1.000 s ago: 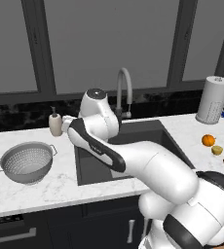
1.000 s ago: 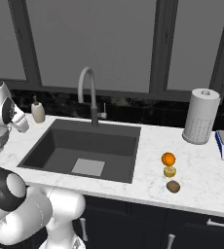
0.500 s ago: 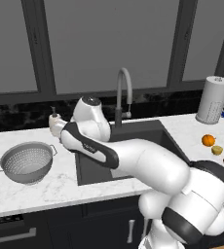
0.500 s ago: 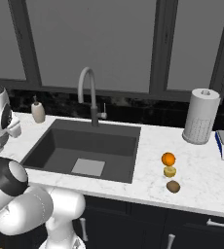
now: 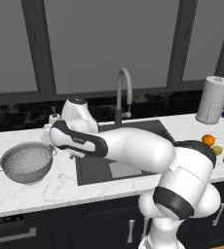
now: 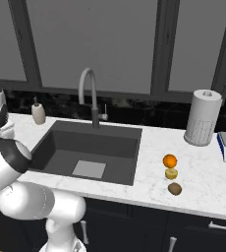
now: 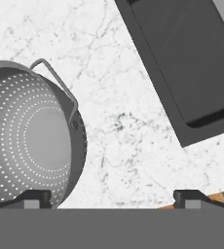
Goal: Put the colander in the sink, put the kiwi, orange, kiwi in the colander, and turn on the sink faucet and pour water over the colander.
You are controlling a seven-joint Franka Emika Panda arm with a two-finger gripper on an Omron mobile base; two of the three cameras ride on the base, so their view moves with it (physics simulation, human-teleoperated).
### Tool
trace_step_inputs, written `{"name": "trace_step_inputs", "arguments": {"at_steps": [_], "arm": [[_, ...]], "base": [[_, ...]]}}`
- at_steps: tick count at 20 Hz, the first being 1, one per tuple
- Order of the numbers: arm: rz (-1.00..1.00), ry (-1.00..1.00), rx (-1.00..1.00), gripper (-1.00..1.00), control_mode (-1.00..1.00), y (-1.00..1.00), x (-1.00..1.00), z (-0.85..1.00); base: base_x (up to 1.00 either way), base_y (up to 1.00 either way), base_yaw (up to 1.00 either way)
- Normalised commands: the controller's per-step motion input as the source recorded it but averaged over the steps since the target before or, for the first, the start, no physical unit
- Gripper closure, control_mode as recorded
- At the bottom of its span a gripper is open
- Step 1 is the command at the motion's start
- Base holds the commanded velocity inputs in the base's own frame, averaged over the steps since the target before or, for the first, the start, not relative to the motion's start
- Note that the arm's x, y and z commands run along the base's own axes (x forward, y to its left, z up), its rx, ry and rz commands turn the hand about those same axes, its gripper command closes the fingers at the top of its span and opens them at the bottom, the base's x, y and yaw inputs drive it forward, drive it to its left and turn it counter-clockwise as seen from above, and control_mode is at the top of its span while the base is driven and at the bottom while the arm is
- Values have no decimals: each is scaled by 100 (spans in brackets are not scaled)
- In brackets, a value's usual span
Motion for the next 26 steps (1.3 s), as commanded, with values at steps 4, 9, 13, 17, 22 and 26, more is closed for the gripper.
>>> {"name": "trace_step_inputs", "arguments": {"at_steps": [4,9,13,17,22,26], "arm": [[0,10,-8,-100,-100,31,4,-32],[0,0,-14,-100,-100,24,8,-23],[0,0,-11,-100,-100,13,13,-19],[0,0,-7,-100,-100,4,13,-20],[0,0,0,-100,-100,2,21,-12],[0,0,0,-100,-100,3,15,-17]], "base": [[0,0,0],[0,0,0],[0,0,0],[0,0,0],[0,0,0],[0,0,0]]}}
